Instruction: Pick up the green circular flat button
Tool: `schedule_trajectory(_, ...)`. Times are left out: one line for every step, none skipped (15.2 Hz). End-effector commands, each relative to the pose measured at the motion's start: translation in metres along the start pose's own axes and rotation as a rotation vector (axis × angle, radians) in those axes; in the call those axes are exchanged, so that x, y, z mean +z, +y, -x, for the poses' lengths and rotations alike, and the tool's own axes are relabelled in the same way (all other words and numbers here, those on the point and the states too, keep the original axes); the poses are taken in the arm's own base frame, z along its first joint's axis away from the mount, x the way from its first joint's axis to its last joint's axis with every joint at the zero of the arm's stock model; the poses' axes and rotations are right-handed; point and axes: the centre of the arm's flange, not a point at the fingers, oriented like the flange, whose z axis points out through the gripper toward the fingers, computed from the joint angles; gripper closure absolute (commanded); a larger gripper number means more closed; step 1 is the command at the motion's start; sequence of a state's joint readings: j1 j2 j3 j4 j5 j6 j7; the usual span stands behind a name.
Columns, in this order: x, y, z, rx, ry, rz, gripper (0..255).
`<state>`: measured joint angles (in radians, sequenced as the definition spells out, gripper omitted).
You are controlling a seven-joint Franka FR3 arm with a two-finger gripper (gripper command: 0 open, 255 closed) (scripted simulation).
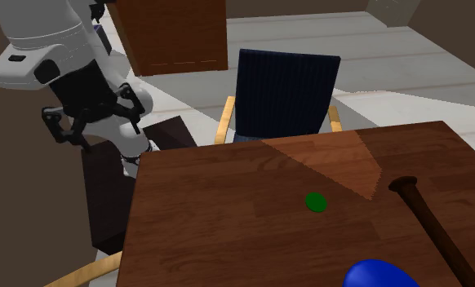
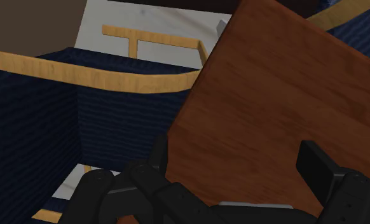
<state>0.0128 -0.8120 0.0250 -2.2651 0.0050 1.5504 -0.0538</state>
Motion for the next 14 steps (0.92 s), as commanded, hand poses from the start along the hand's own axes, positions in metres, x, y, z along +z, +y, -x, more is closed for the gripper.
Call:
schedule_trajectory(0.000, 0.000, 0.000, 0.000, 0.000, 0.000, 0)
schedule_trajectory(0.004, -0.009, -0.009, -0.002, -0.003, -0.001, 0)
schedule_trajectory(0.008, -0.018, -0.018, -0.004, -0.006, -0.002, 0)
schedule_trajectory(0.011, -0.027, -0.027, -0.006, -0.008, -0.003, 0)
schedule_trajectory(0.015, -0.036, -0.036, -0.008, -0.011, -0.003, 0)
schedule_trajectory(0.019, -0.045, -0.045, -0.010, -0.014, -0.004, 0)
schedule_trajectory(0.023, -0.055, -0.054, -0.012, -0.017, -0.005, 0)
schedule_trajectory(0.027, -0.064, -0.063, -0.014, -0.019, -0.006, 0)
schedule_trajectory(0.031, -0.073, -0.072, -0.017, -0.022, -0.007, 0)
schedule_trajectory(0.035, -0.082, -0.081, -0.019, -0.025, -0.008, 0)
schedule_trajectory(0.039, -0.091, -0.090, -0.021, -0.028, -0.009, 0)
schedule_trajectory(0.043, -0.101, -0.099, -0.023, -0.030, -0.010, 0)
schedule_trajectory(0.047, -0.110, -0.108, -0.025, -0.033, -0.010, 0)
schedule_trajectory(0.051, -0.119, -0.116, -0.027, -0.036, -0.011, 0)
